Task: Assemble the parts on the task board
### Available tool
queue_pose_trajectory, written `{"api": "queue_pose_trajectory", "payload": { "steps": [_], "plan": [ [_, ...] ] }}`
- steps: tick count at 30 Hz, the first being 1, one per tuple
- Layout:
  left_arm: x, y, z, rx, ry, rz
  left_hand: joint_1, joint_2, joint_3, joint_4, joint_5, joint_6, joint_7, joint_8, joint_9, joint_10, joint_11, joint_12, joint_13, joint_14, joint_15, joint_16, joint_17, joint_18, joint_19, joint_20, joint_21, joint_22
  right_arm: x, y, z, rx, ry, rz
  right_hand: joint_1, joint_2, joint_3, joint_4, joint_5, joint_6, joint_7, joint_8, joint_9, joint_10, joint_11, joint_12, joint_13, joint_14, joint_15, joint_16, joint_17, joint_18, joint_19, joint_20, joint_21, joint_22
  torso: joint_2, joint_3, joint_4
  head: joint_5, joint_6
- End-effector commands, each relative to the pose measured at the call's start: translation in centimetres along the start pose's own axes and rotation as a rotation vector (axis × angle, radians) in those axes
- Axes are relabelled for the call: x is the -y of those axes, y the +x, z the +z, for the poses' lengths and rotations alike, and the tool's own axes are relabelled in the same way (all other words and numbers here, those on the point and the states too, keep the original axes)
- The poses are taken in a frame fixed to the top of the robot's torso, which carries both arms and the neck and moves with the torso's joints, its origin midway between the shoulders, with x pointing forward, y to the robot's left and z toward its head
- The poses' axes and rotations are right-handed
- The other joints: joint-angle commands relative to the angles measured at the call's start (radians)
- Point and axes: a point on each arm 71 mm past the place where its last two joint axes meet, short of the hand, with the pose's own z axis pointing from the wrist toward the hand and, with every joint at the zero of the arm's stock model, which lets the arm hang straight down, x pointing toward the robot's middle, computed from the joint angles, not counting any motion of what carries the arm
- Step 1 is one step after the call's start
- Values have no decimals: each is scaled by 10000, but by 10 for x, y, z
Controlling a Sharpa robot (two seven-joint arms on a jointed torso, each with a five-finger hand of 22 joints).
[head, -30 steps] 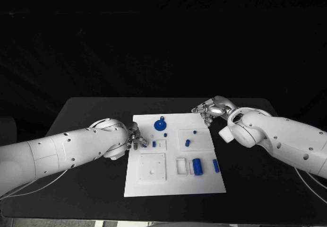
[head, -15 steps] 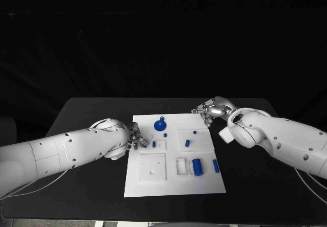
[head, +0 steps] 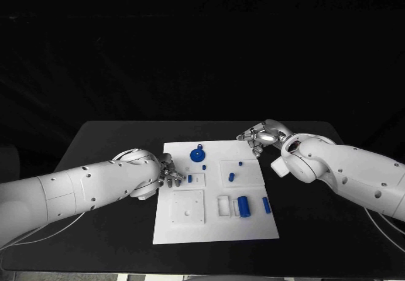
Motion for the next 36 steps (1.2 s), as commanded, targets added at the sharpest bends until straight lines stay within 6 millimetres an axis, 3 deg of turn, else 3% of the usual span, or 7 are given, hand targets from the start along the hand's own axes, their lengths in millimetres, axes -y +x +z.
{"api": "queue_pose_trajectory", "payload": {
  "steps": [1,15,19,22,28,32,36],
  "plan": [
    [-6,3,1,-251,-340,53,-62,-198,-98,142,-74,252,-54,-21,-12,468,-9,38,-14,-62,-2,-20,-33,-181,18,-12,-45,176,-1,2,0,-140,-62,-71,-68,-9,12,-20,45,74,19,18,-9,-16,14,-60,13,-15,1,0,-14,16,284,-74,-5,374,-3,-5,6,4,8],
    [-9,0,2,-60,-397,-59,34,-309,-274,462,-211,253,-54,-14,-2,470,-11,43,-39,-57,-12,-28,-35,-187,39,-23,-60,180,-1,2,0,-138,-58,-70,-64,-14,2,-17,46,78,16,19,-8,-12,14,-57,14,-12,1,5,-12,17,283,-73,-13,372,3,-8,7,26,28],
    [-12,-1,2,10,-444,-99,-163,-456,-528,700,-1270,273,-62,3,14,470,-13,47,-48,-57,-17,-33,-39,-186,43,-26,-63,179,0,1,0,-123,-53,-71,-64,-14,2,-17,46,78,16,19,-8,-12,14,-57,14,-12,1,5,-12,17,283,-73,-13,372,0,-9,5,28,25],
    [-15,-2,1,63,-475,-132,-527,-851,-811,992,-2290,299,-65,24,33,470,-12,42,-60,-61,-20,-42,-50,-183,46,-28,-69,178,0,1,0,-109,-47,-72,-79,-21,-8,-4,56,73,17,17,-9,-14,15,-59,13,-15,1,-3,-18,18,282,-72,-28,368,-3,-9,6,29,31],
    [-20,-4,-1,130,-488,-199,-675,-2095,274,2182,-3076,336,-61,60,56,489,-17,52,-89,-68,-20,-49,-47,-187,54,-32,-93,181,0,0,0,-69,-33,-75,-90,-34,-26,12,70,74,14,18,-9,-10,12,-57,13,-11,1,1,-16,18,284,-72,-23,368,-3,-8,8,27,28],
    [-21,-8,-2,202,-461,-281,-625,-2401,337,2652,-3258,346,-56,79,54,473,-8,51,-104,-67,-23,-49,-41,-188,52,-33,-92,182,1,0,0,-59,-26,-74,-105,-45,-41,30,83,71,11,17,-9,-9,13,-58,12,-10,1,-1,-19,17,289,-72,-12,371,-1,-7,8,30,31],
    [-22,-10,-4,235,-411,-450,-733,-2576,259,2790,-3418,351,-51,84,49,470,-7,53,-109,-67,-26,-49,-37,-188,50,-36,-92,181,1,0,0,-53,-19,-73,-105,-45,-41,30,83,71,11,17,-9,-9,13,-58,12,-10,1,-1,-19,17,289,-72,-12,371,-1,-8,6,43,38]
  ]
}}
